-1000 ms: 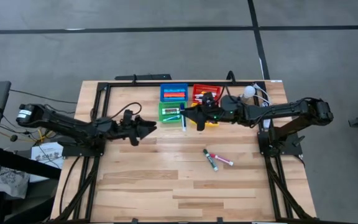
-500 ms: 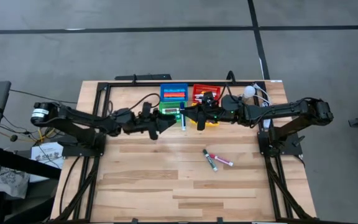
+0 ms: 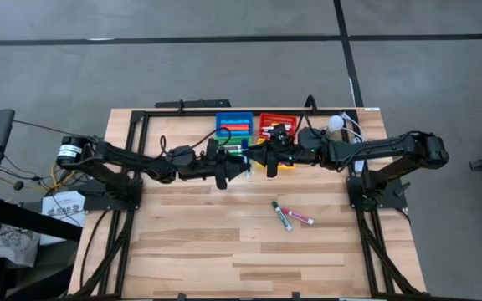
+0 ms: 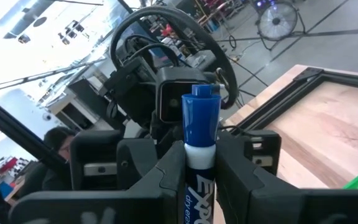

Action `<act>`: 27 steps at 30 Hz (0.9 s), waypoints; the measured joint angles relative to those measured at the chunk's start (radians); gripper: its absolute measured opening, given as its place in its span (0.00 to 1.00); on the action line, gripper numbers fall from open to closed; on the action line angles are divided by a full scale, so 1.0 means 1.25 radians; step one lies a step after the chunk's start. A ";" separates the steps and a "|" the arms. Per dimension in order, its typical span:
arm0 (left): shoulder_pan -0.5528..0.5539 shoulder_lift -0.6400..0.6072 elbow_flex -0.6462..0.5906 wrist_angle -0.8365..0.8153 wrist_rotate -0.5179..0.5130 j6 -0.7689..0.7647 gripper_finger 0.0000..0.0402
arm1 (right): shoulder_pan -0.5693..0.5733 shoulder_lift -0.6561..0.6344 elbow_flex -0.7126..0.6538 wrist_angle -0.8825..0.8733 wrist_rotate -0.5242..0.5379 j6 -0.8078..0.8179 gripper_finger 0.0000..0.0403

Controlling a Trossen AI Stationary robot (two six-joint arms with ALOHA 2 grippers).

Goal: Pick & Place Markers
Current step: Put the blue marker into the green bin

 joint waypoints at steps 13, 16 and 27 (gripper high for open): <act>0.005 0.039 0.036 0.000 0.022 0.000 0.41 | -0.005 0.000 0.000 0.000 -0.001 0.000 0.13; 0.005 0.039 0.036 -0.001 0.040 0.000 0.30 | -0.005 0.000 0.000 -0.003 -0.001 -0.001 0.13; 0.010 0.039 0.036 -0.006 0.080 0.000 0.16 | -0.008 0.000 0.000 -0.006 -0.025 -0.018 0.24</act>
